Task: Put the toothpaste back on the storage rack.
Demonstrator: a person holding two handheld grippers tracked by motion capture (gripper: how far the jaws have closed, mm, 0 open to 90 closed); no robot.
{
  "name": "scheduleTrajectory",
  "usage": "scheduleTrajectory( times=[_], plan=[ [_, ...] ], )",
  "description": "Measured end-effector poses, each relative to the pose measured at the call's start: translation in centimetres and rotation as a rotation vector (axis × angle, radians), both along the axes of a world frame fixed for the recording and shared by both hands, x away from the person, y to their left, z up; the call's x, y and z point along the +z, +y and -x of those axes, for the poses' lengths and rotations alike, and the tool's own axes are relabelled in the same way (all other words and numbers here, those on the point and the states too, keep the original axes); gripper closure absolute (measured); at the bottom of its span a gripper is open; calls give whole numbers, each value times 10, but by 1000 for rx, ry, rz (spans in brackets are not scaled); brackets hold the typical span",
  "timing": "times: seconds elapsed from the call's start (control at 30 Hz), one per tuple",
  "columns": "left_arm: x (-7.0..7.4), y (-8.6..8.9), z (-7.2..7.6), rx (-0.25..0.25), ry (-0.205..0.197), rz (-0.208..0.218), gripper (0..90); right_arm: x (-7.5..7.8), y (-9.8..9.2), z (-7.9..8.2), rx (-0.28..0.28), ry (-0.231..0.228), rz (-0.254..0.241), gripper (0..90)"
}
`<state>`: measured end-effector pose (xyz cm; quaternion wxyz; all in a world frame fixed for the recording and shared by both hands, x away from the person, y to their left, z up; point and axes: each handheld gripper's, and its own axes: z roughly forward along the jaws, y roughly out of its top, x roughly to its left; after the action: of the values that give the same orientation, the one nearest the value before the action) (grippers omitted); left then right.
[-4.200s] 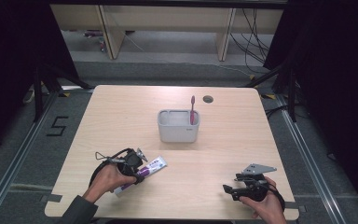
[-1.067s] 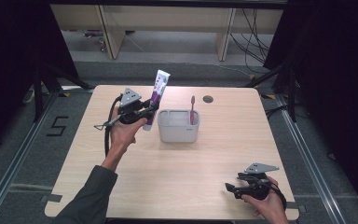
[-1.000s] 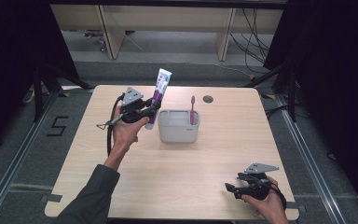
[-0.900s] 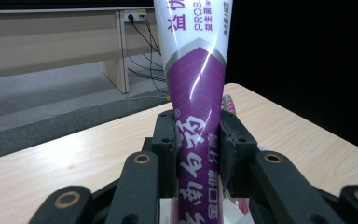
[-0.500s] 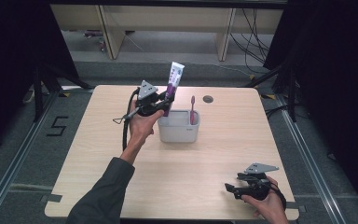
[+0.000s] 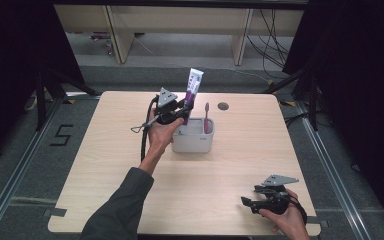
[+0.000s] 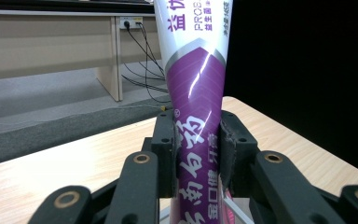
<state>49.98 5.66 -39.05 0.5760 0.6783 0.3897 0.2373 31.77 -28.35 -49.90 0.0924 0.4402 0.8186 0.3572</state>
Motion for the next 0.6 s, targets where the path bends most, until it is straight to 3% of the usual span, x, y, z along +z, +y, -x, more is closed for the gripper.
scheduleTrajectory(
  times=[0.6],
  plan=[
    [-15,-15,-5,-3,11,-28,702,0,0,0,8,11,-25,281]
  ],
)
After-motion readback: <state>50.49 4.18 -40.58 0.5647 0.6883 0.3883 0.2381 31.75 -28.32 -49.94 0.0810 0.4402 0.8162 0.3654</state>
